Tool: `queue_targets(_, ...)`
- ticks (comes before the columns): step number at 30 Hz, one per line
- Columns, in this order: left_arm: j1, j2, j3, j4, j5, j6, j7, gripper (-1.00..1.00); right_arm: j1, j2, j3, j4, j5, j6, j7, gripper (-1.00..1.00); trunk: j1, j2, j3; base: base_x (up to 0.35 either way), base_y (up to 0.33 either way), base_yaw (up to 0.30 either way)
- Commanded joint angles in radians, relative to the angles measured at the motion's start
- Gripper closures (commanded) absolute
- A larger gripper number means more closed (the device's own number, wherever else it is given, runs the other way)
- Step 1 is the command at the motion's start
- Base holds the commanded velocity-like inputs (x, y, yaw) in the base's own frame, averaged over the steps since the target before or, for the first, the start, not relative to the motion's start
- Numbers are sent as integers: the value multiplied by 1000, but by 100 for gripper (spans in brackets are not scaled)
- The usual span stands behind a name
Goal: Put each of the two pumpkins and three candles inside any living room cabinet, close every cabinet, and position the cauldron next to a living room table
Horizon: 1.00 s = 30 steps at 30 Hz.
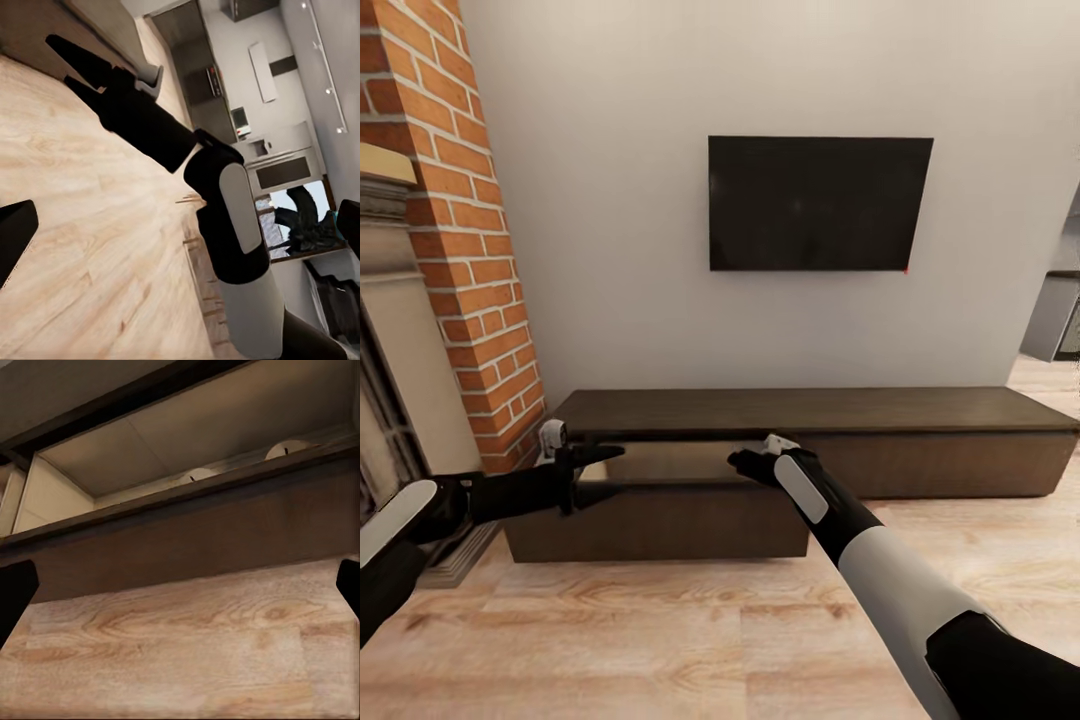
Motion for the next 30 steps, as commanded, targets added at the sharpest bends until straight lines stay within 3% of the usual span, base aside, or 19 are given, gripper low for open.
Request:
queue_targets(1,-2,3,2,-3,-1,0,11,-100,-1,-1,3,-2,-10,-2,-10,-100,-5,7,2,-343,0,0)
queue_targets(3,-3,7,6,-3,-27,-1,12,-100,-1,-1,0,-2,-10,-7,-8,-100,-12,21,8,-343,0,0)
queue_targets(5,-3,5,-4,-1,-93,-3,31,-100,0,-2,-2,-2,-11,-11,-8,-100,-20,35,15,-319,0,0)
queue_targets(6,-2,1,-5,0,-179,-5,59,-100,3,-3,-3,-1,-11,-12,-8,-100,-20,35,15,-190,0,0)
queue_targets(9,0,-25,-20,16,-349,-11,97,-100,6,-8,-3,-1,-11,-14,-7,-100,-20,35,15,-83,0,0)
queue_targets(12,9,-101,-57,94,-524,-57,107,-100,8,-11,2,-2,-7,-35,-5,-100,-20,35,15,-22,0,0)
queue_targets(15,30,-178,-76,195,-750,-184,100,-100,16,-13,9,-1,-4,-113,-5,-100,-20,35,15,-6,0,0)
queue_targets(16,49,-211,-80,240,-852,-265,96,-100,24,-13,10,-2,-3,-139,-5,-100,-20,35,15,-2,0,0)
queue_targets(18,63,-233,-82,272,-928,-346,94,-100,30,-13,12,-1,0,-155,-5,-100,-20,35,15,-1,0,0)
queue_targets(21,76,-252,-83,322,-1004,-483,92,-100,60,-13,29,1,45,-174,-4,-100,-20,35,15,0,0,0)
queue_targets(24,79,-260,-85,370,-1024,-531,91,-100,94,-14,36,1,86,-228,-4,-100,-20,35,15,0,0,0)
queue_targets(30,80,-263,-85,389,-1035,-610,92,-100,158,-13,41,5,100,-266,-5,-100,3,-7,-4,0,0,0)
